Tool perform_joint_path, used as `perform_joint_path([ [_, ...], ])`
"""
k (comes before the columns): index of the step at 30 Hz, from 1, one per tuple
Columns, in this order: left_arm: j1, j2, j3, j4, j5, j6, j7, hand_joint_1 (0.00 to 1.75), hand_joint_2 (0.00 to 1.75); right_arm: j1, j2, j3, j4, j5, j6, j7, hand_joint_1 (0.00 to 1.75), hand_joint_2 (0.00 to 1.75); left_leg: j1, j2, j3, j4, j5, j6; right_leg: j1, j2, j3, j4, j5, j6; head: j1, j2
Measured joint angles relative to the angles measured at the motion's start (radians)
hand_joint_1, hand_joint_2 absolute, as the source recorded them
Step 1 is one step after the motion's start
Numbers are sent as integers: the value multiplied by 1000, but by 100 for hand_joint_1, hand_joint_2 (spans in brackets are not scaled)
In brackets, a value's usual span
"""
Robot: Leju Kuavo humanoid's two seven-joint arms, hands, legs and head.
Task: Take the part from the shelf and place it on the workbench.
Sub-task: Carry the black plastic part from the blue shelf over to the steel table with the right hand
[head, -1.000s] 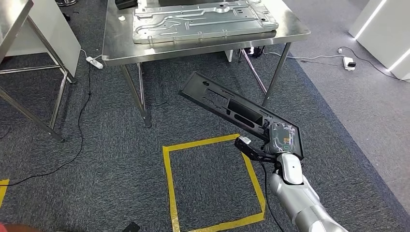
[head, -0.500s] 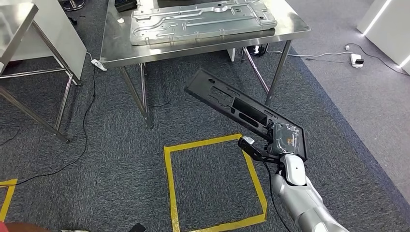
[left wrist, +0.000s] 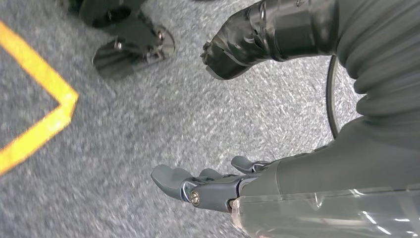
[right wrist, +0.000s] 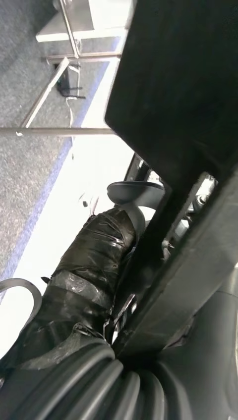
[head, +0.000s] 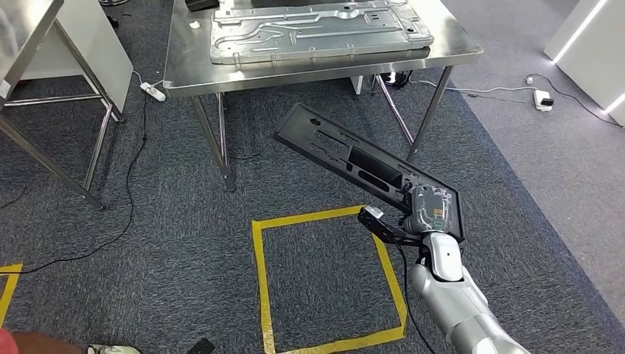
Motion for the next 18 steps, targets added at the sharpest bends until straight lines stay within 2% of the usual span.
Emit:
perform_joint_path([
  [1, 0, 0, 0, 0, -1, 0, 0, 0, 175, 3, -1, 0, 0, 2, -1, 2, 175, 175, 0, -2, 0, 0, 0, 1, -1, 1, -30, 61, -22, 3, 0, 0],
  [2, 1, 0, 0, 0, -2, 0, 0, 0, 175, 7, -1, 0, 0, 4, -1, 4, 175, 175, 0, -6, 0, 1, -1, 1, -2, 1, -47, 95, -26, 5, 0, 0],
  [3, 2, 0, 0, 0, -3, 0, 0, 0, 175, 10, -2, -1, 0, 5, -2, 6, 175, 175, 0, -12, 0, 3, -1, 0, -4, 2, -47, 92, -12, 6, 0, 0],
  [4, 2, 0, 0, 0, -4, -1, 0, 0, 175, 12, -3, -2, -2, 6, -3, 6, 175, 175, 0, -19, 0, 5, -3, -2, -6, 4, -28, 50, 18, 7, 0, 0],
  [5, 3, 0, 0, 0, -4, -1, -1, 0, 175, 14, -5, -3, -4, 6, -4, 6, 175, 175, 0, -26, -1, 9, -5, -5, -9, 13, 4, -17, 54, 6, 0, 0],
  [7, 1, -1, 0, 0, -5, -1, -2, 0, 175, 15, -8, -7, -10, 5, -5, 6, 175, 175, -2, -36, -6, 20, -10, -14, -13, 42, 60, -130, 91, 2, 0, 0],
  [9, 0, -2, 0, 0, -4, 0, -3, 0, 175, 17, -11, -8, -15, 5, -7, 6, 175, 175, -3, -43, -13, 24, -10, -26, -10, 54, 74, -161, 89, -3, -1, 0],
  [11, 3, -1, 0, 0, -4, 0, -4, 0, 175, 19, -11, -8, -19, 5, -7, 6, 175, 175, 0, -48, -16, 23, -10, -37, -10, 45, 76, -165, 93, -13, -1, 0],
  [12, 3, -1, 0, 0, -4, 1, -5, 0, 175, 20, -12, -9, -21, 5, -7, 6, 175, 175, 0, -42, -20, 33, -18, -42, -13, 41, 78, -169, 95, -19, -1, 0],
  [14, 3, -1, 0, 0, -4, 1, -6, 0, 175, 20, -13, -12, -26, 4, -7, 6, 175, 175, 1, -23, -54, 107, -63, -50, -15, 32, 82, -175, 98, -30, -2, 0],
  [16, 2, -1, 0, 0, -4, 1, -7, 0, 175, 23, -15, -18, -28, -1, -6, 7, 175, 175, 3, -12, -110, 230, -118, -55, -11, 24, 82, -175, 97, -36, -2, 0],
  [17, 3, -1, 0, 0, -4, 1, -7, 0, 175, 26, -16, -21, -29, -4, -6, 6, 175, 175, 4, -10, -131, 272, -128, -57, -9, 22, 83, -175, 96, -37, -2, 0],
  [18, 3, -1, 0, 0, -4, 1, -7, 0, 175, 29, -17, -24, -30, -6, -5, 6, 175, 175, 4, -9, -136, 282, -121, -57, -8, 21, 83, -175, 96, -37, -2, 0],
])
